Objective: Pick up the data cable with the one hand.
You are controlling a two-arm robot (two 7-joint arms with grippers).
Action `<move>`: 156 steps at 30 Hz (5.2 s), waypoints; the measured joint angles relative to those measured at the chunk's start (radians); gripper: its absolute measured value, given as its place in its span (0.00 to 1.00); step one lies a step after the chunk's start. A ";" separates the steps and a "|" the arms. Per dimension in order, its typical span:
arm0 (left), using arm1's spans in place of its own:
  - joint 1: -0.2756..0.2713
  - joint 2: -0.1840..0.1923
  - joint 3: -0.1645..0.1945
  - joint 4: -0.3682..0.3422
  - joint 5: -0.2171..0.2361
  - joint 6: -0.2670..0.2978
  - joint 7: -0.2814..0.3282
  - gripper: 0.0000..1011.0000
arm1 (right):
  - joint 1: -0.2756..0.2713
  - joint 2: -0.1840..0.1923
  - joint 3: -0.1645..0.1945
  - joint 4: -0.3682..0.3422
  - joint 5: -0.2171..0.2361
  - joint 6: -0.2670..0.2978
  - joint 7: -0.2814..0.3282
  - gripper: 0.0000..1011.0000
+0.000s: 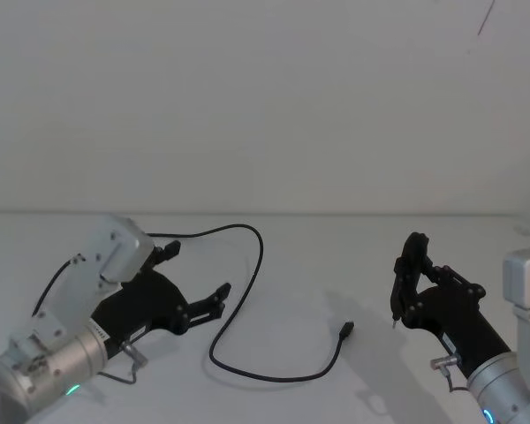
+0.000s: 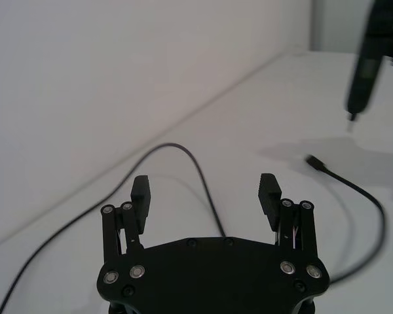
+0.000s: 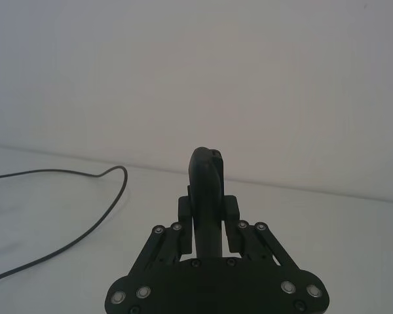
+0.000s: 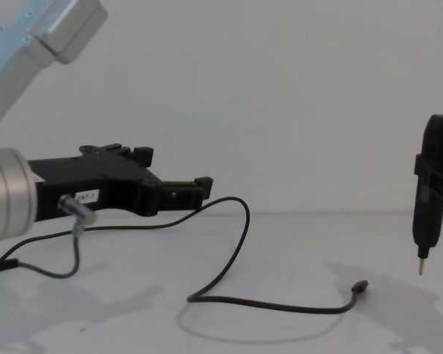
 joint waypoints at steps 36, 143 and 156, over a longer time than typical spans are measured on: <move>-0.133 0.093 0.120 -0.078 -0.018 0.210 -0.258 0.99 | 0.000 0.000 0.000 0.000 0.000 0.000 0.000 0.28; -0.218 0.069 0.215 0.055 0.049 0.056 -0.457 0.05 | 0.007 -0.021 0.049 -0.088 0.148 0.086 0.072 0.28; -0.188 0.156 0.171 0.006 -0.021 -0.005 -0.512 0.05 | 0.005 -0.003 0.082 -0.173 0.247 0.178 0.105 0.28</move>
